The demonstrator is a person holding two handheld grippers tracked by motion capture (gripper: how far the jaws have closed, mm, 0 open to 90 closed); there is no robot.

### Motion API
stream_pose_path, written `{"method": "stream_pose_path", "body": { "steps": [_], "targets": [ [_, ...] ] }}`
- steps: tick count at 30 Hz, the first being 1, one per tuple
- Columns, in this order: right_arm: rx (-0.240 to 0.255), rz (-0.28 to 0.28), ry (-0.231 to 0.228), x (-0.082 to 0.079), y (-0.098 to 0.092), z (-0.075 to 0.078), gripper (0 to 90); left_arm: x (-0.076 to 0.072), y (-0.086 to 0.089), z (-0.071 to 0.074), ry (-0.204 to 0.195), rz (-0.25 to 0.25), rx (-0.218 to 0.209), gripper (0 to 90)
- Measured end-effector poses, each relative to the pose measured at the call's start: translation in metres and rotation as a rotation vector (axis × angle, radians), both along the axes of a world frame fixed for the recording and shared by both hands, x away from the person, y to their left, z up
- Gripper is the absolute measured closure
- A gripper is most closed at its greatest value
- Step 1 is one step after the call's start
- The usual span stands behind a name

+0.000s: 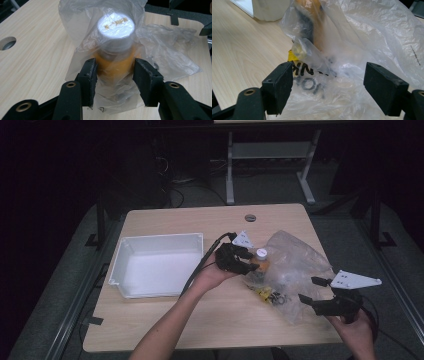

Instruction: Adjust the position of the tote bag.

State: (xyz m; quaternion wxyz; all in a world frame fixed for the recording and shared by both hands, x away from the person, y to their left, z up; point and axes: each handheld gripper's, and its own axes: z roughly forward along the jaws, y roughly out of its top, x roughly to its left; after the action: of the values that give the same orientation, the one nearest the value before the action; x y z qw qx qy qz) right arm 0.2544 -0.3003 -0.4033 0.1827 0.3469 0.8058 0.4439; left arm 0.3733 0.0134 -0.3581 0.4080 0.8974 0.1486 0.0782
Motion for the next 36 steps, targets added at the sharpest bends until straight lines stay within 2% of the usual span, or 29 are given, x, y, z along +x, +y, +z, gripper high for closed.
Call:
{"method": "stream_pose_path", "body": {
  "steps": [14, 18, 22, 28, 30, 31, 36],
  "targets": [
    [-0.007, 0.002, -0.008, -0.001, 0.002, 0.0, 22.9, -0.001, 0.004, 0.003, -0.002, -0.005, -0.015, 69.4],
    [-0.011, 0.004, -0.004, 0.0, 0.003, 0.0, 23.0, 0.0, 0.006, 0.003, -0.006, -0.015, -0.008, 76.9],
    [-0.015, 0.004, -0.01, -0.001, 0.004, 0.0, 23.2, -0.002, 0.006, 0.003, -0.01, -0.011, -0.013, 79.7],
    [-0.019, 0.007, -0.003, 0.0, 0.005, 0.0, 23.3, -0.002, 0.006, 0.003, -0.013, -0.02, -0.006, 88.7],
    [-0.017, 0.008, -0.004, 0.0, 0.005, 0.0, 23.3, -0.002, 0.007, 0.003, -0.017, -0.027, 0.004, 89.5],
    [-0.013, 0.008, -0.01, 0.0, 0.005, 0.0, 23.6, -0.002, 0.008, 0.003, -0.007, -0.022, -0.004, 89.9],
    [-0.019, 0.006, -0.012, -0.002, 0.005, 0.0, 24.3, -0.003, 0.01, 0.004, -0.007, -0.021, -0.005, 90.0]
  ]
}}
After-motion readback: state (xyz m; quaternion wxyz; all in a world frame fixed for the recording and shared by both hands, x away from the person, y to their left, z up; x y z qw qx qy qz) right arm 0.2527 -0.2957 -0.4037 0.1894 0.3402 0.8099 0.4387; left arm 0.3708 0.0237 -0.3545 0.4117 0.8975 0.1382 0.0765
